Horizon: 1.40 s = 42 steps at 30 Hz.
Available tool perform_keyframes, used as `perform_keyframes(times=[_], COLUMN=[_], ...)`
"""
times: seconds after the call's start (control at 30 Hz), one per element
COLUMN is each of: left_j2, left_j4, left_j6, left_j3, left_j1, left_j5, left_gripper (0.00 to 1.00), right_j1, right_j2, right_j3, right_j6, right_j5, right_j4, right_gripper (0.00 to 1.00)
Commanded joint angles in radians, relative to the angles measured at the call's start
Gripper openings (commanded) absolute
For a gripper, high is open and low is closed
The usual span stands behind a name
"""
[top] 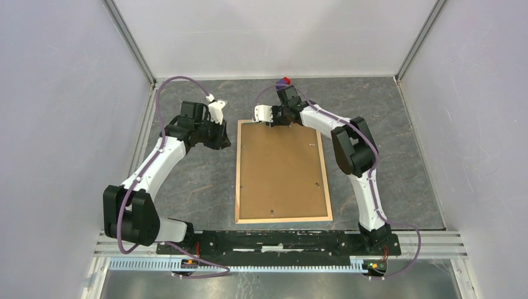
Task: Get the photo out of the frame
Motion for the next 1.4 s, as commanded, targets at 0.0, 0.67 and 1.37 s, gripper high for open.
perform_keyframes(times=[0.0, 0.67, 1.37], left_j2=[-0.049, -0.157, -0.135], left_j4=[0.002, -0.139, -0.087], left_j6=[-0.006, 0.258, 0.215], left_j3=[-0.006, -0.024, -0.081], left_j1=[0.012, -0.001, -0.075], left_j5=[0.029, 0.044, 0.031], left_gripper=[0.02, 0.02, 0.02], right_j1=[-0.002, 0.014, 0.519], right_j2=[-0.059, -0.863, -1.1], right_j3=[0.017, -0.641, -1.156], right_j6=[0.082, 0.329, 0.478], right_j5=[0.069, -0.44, -0.224], right_j4=[0.175, -0.246, 0.069], right_gripper=[0.4, 0.91, 0.63])
